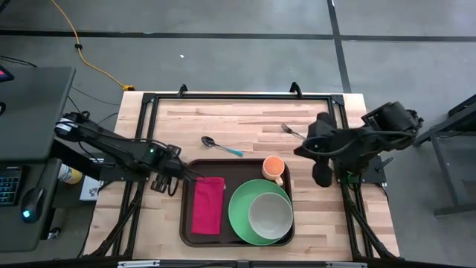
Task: Set up tray
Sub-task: Put the yellow knife to the left of the green plate on the red napkin on the brown serving tray
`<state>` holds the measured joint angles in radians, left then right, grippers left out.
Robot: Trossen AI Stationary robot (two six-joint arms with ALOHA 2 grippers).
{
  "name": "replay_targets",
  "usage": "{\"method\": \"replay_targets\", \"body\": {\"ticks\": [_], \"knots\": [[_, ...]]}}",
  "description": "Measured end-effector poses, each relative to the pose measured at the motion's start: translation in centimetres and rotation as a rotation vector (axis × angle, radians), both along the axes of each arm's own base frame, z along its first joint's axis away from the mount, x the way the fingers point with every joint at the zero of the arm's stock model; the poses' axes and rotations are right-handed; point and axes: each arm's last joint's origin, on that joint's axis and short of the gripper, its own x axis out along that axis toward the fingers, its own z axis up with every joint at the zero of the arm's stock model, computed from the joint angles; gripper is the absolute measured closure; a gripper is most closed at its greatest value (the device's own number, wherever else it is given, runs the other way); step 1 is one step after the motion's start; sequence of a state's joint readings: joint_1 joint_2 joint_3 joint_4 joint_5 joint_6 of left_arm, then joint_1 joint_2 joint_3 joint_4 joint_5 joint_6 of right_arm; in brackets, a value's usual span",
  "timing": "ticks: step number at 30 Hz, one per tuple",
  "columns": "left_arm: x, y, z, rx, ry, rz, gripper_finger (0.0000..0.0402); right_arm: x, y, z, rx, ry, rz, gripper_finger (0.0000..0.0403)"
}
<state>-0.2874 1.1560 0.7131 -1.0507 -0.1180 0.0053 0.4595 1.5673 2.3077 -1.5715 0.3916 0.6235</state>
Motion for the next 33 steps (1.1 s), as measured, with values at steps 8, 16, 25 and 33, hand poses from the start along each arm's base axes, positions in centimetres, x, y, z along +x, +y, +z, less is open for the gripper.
{"method": "replay_targets", "body": {"ticks": [8,16,25,33], "knots": [[0.1,0.0,-2.3,0.062,0.226,-0.168,0.0153,-1.9,0.3,0.8,0.024,-0.031,0.063,0.0402],[0.9,1.4,-2.8,0.063,0.231,-0.078,0.0153,-2.1,1.0,0.7,0.005,-0.032,0.101,0.0402],[1.4,3.8,-2.9,0.013,0.209,0.035,0.0153,-2.3,1.3,0.8,-0.001,-0.039,0.103,0.0402],[1.4,3.7,-2.9,-0.053,0.214,-0.010,0.0153,-2.3,1.3,0.8,0.002,-0.039,0.100,0.0402]]}}
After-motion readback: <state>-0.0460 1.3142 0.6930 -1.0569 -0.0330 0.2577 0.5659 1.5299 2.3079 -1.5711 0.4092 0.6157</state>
